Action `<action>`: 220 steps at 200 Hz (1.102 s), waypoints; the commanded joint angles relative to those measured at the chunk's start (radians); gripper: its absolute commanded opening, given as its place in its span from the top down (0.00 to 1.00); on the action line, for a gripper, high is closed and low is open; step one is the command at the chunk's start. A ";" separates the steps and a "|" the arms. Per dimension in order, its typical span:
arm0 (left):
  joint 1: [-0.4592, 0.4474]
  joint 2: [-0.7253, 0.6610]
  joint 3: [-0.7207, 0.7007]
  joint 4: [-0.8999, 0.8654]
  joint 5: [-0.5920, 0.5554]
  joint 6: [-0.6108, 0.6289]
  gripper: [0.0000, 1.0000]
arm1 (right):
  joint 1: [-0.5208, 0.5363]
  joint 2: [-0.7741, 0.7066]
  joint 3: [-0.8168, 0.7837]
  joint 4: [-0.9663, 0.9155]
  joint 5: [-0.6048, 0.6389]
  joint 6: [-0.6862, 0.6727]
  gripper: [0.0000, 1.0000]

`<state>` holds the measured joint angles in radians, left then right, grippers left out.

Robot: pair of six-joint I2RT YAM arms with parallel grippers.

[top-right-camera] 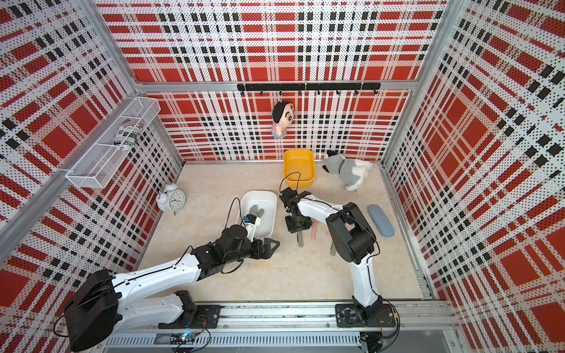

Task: Place the fruit knives into the storage box by color
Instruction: Pick up the fruit knife from the center of the board.

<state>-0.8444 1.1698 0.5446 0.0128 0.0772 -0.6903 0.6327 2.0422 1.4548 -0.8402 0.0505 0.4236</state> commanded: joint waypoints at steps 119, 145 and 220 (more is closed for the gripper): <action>0.031 -0.046 -0.026 -0.018 -0.017 0.015 0.01 | 0.009 0.017 -0.038 0.013 0.019 0.004 0.76; 0.049 -0.060 -0.031 -0.018 -0.004 0.012 0.01 | 0.008 -0.014 -0.026 0.008 0.005 0.002 0.77; 0.111 -0.098 -0.023 -0.054 0.010 0.026 0.01 | 0.007 -0.061 0.047 -0.039 -0.009 -0.007 0.79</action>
<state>-0.7544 1.0996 0.5217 -0.0166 0.0769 -0.6827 0.6350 2.0315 1.4624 -0.8551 0.0483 0.4236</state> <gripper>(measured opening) 0.987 0.251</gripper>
